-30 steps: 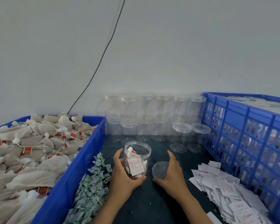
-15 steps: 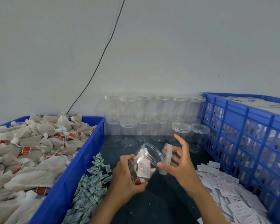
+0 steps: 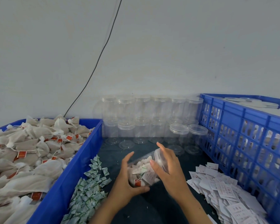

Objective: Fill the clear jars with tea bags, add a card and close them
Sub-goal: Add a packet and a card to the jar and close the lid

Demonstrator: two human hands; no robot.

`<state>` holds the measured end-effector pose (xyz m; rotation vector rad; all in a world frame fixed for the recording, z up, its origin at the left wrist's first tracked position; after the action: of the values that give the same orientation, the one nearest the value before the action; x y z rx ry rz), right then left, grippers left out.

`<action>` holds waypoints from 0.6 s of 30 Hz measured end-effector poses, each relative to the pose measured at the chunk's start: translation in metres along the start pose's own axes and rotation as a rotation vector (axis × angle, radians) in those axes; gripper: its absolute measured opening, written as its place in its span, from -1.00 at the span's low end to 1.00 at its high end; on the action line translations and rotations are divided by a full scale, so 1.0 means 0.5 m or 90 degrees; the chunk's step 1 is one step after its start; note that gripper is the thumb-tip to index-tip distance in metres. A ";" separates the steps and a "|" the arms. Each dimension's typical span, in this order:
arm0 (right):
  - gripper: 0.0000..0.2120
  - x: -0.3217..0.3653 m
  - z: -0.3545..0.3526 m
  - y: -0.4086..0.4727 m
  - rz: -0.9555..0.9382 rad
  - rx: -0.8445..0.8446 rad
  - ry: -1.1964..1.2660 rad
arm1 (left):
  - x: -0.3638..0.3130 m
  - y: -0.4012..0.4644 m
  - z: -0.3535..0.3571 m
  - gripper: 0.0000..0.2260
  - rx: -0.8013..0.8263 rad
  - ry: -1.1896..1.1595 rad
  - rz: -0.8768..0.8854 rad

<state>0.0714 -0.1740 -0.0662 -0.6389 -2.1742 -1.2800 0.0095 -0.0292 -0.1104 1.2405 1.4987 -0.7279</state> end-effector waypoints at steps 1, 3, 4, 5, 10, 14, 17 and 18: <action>-0.39 -0.001 0.000 0.000 0.006 -0.009 0.015 | 0.009 0.004 -0.003 -0.04 -0.001 -0.035 -0.027; -0.42 -0.002 0.001 -0.001 0.025 -0.033 0.071 | 0.019 0.008 -0.021 -0.05 -0.029 -0.101 -0.071; -0.44 0.000 0.001 0.000 0.035 -0.048 0.109 | 0.021 0.008 -0.033 -0.07 -0.042 -0.150 -0.081; -0.45 0.004 -0.001 0.002 0.041 -0.062 0.140 | 0.020 0.007 -0.043 -0.10 -0.043 -0.216 -0.083; -0.43 0.056 -0.003 0.012 -0.014 -0.073 0.131 | -0.013 -0.005 -0.019 -0.44 0.074 -0.407 -0.126; -0.56 0.105 -0.004 0.016 -0.116 -0.039 0.051 | 0.008 -0.025 0.013 -0.54 0.122 -0.410 -0.266; -0.59 0.118 -0.009 0.016 -0.176 0.004 0.010 | 0.019 -0.039 0.047 -0.48 0.225 -0.451 -0.357; -0.60 0.115 -0.010 0.016 -0.175 0.018 0.017 | 0.019 -0.043 0.060 -0.49 0.266 -0.489 -0.383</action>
<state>0.0344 -0.1674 -0.0215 -0.3173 -2.3127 -1.3827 -0.0007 -0.0595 -0.1315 0.6263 1.0692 -1.7559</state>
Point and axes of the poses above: each hand's wrist, its own y-axis towards the middle knuckle, its own z-axis out of the palm, x = y × z, the point moved 10 cm from there along y, towards the middle knuckle, and after that the axes turned 12 degrees about -z, right-handed, at the moved point
